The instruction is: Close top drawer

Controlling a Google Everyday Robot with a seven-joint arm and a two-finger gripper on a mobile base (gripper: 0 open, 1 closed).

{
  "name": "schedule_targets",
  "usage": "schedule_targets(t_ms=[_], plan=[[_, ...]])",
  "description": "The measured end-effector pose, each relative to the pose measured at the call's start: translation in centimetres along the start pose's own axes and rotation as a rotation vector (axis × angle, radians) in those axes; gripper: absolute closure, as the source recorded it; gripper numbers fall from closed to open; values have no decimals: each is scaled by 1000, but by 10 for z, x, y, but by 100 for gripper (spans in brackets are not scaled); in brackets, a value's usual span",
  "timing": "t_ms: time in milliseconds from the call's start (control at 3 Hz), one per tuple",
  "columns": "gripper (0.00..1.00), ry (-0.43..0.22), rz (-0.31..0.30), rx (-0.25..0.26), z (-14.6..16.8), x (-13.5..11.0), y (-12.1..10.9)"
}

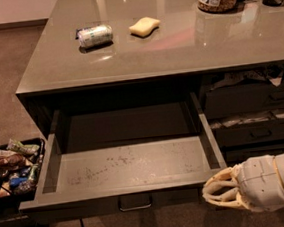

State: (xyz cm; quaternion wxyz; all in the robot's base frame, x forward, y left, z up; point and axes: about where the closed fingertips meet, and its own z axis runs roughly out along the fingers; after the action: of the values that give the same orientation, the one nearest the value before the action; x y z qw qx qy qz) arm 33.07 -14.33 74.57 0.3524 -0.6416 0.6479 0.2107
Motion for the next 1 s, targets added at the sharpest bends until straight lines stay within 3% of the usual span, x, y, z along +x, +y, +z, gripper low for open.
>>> schedule_targets(t_ms=[333, 667, 1000], plan=[[100, 33, 32, 5, 18, 16, 12], [100, 5, 39, 44, 40, 25, 13], [100, -34, 3, 99, 59, 28, -1]])
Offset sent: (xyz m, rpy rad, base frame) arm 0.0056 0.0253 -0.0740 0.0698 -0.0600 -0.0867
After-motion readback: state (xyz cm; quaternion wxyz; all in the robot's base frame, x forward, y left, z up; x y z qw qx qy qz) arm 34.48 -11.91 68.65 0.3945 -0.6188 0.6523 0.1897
